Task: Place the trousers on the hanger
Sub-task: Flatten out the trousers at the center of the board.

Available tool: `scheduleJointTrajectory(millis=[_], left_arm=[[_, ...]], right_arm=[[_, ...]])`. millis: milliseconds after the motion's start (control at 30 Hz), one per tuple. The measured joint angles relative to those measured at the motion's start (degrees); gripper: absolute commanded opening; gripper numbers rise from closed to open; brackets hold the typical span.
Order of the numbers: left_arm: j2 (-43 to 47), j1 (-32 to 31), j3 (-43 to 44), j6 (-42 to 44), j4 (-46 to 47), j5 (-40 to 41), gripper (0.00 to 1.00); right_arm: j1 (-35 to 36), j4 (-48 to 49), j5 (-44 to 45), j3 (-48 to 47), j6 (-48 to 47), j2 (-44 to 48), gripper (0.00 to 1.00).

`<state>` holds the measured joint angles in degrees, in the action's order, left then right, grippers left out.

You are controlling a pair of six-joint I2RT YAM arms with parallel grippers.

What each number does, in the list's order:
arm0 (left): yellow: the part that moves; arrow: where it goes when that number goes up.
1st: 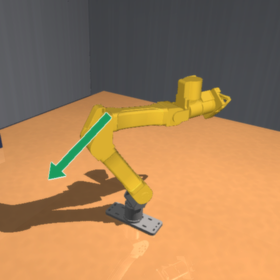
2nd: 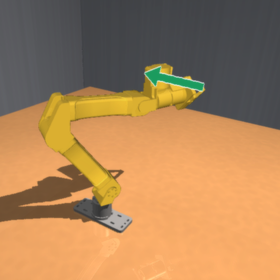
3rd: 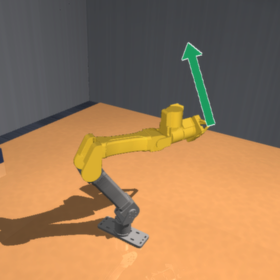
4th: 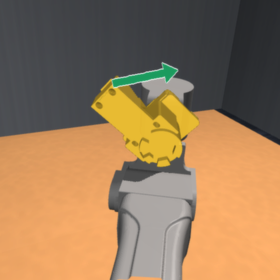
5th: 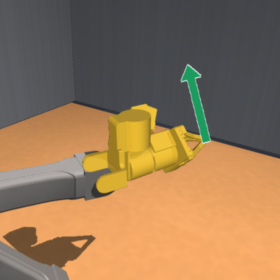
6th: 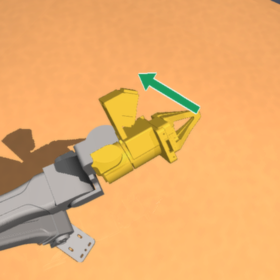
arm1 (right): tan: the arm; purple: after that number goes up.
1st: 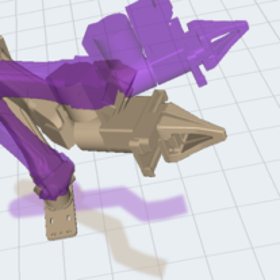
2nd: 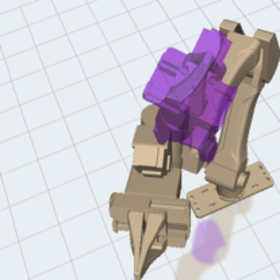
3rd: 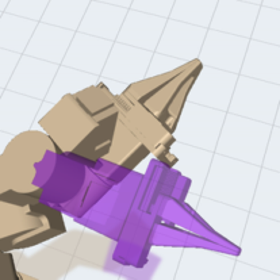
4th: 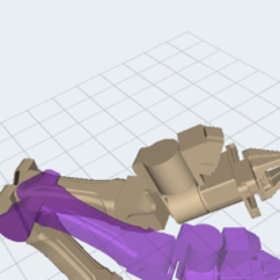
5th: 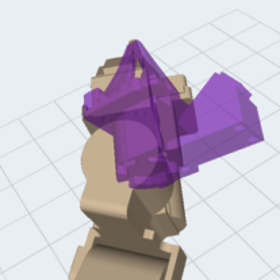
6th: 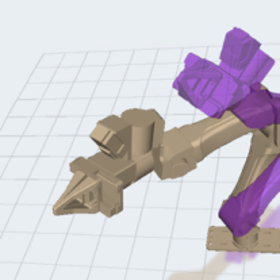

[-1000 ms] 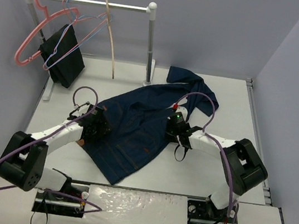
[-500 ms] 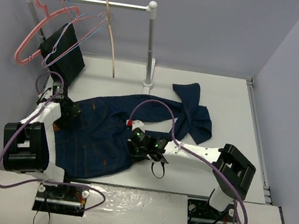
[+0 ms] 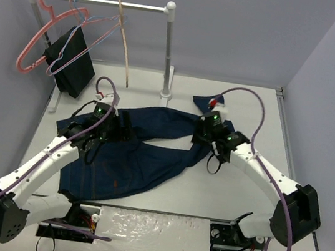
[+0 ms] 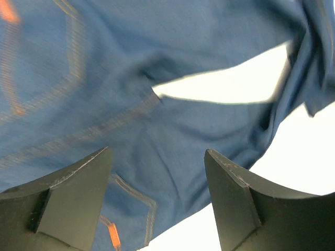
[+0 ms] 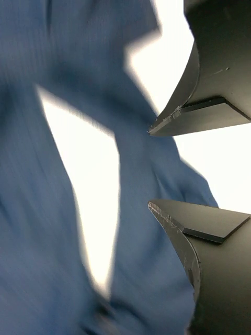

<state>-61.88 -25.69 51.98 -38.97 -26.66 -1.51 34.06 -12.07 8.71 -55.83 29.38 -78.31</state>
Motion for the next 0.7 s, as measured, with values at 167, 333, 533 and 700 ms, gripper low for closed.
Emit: scheduleJointTrajectory(millis=[167, 333, 533, 700], left_arm=[[-4.85, -12.62, -0.93, -0.27, 1.08, 1.31, 0.69], [-15.77, -18.86, -0.85, -0.24, 3.97, 0.88, 0.69], [-23.94, -19.25, -1.15, -0.83, 4.91, 0.94, 0.69], [-25.79, -19.20, -3.45, -1.93, 6.23, 1.61, 0.69]], right_arm=[[-15.77, -0.63, 0.23, 0.17, -1.42, -1.19, 0.46], [-23.42, 0.09, -1.39, 0.23, -1.53, -8.33, 0.46], [-29.17, 4.14, -4.84, -0.12, -1.18, -19.23, 0.45], [-31.64, 7.38, -5.62, -7.18, -2.41, -26.91, 0.43]])
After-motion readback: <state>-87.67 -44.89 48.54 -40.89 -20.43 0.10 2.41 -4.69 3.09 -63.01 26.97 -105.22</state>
